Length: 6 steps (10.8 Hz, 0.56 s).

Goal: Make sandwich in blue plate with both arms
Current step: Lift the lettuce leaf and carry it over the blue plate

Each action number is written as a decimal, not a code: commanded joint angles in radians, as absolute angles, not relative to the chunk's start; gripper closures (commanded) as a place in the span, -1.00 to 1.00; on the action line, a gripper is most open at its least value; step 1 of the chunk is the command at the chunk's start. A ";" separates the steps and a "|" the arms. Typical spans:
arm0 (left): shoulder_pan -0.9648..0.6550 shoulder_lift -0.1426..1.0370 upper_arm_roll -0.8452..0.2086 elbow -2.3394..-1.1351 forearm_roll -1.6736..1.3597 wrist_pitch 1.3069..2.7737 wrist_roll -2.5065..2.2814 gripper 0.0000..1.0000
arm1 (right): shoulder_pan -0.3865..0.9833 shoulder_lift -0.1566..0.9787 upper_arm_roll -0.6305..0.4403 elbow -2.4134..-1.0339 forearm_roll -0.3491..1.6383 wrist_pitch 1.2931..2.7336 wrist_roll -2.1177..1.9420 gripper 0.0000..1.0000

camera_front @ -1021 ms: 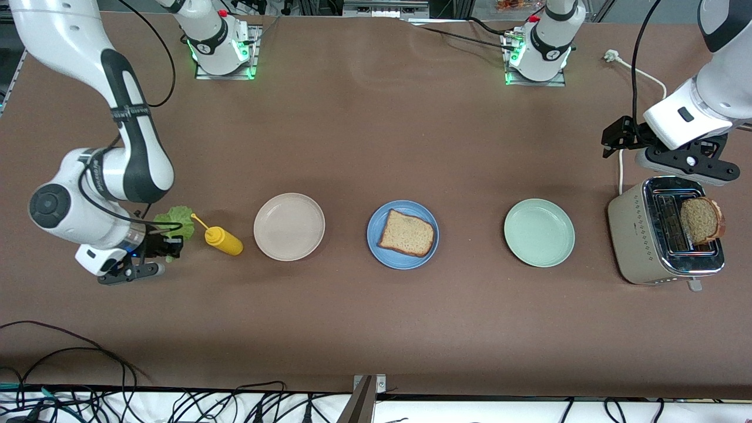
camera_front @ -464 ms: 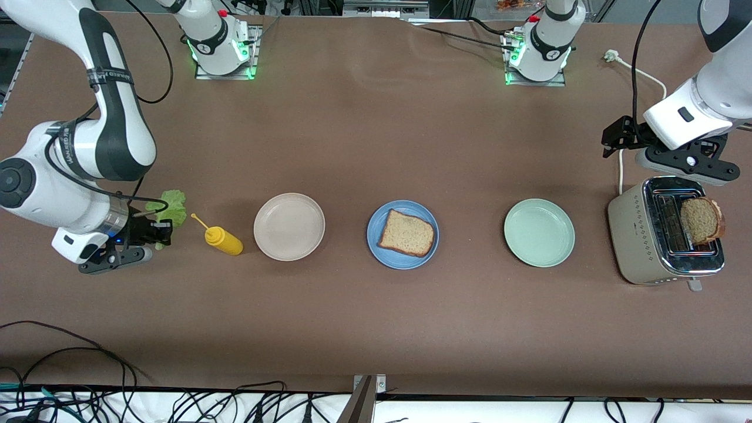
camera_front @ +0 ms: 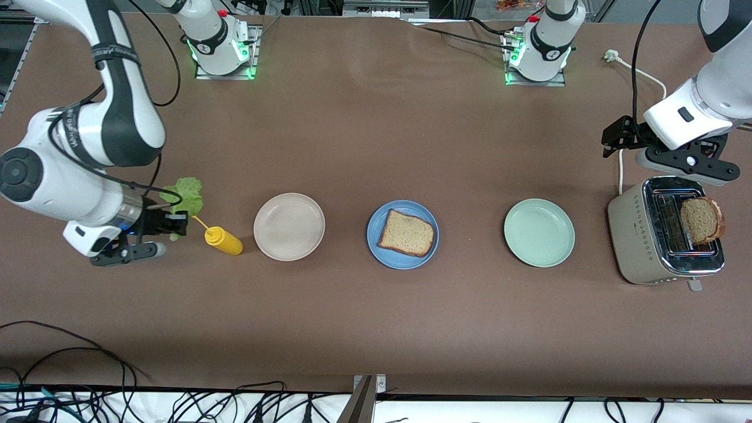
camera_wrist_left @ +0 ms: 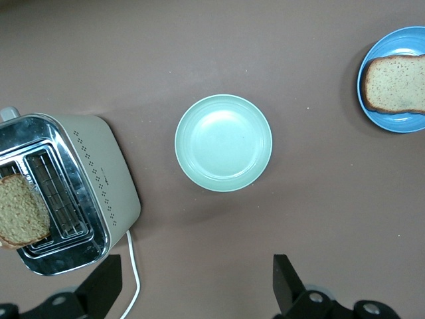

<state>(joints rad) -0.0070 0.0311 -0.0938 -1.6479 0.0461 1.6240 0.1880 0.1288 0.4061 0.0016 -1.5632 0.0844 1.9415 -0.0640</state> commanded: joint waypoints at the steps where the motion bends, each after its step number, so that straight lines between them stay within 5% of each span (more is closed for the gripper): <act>1: -0.008 0.021 -0.087 -1.644 0.023 1.608 0.201 -1.00 | 0.253 0.420 -0.008 -1.496 0.092 1.890 0.153 1.00; 6: -0.008 0.023 -0.087 -1.643 0.023 1.608 0.201 -1.00 | 0.431 0.589 -0.048 -1.255 0.094 1.802 0.484 1.00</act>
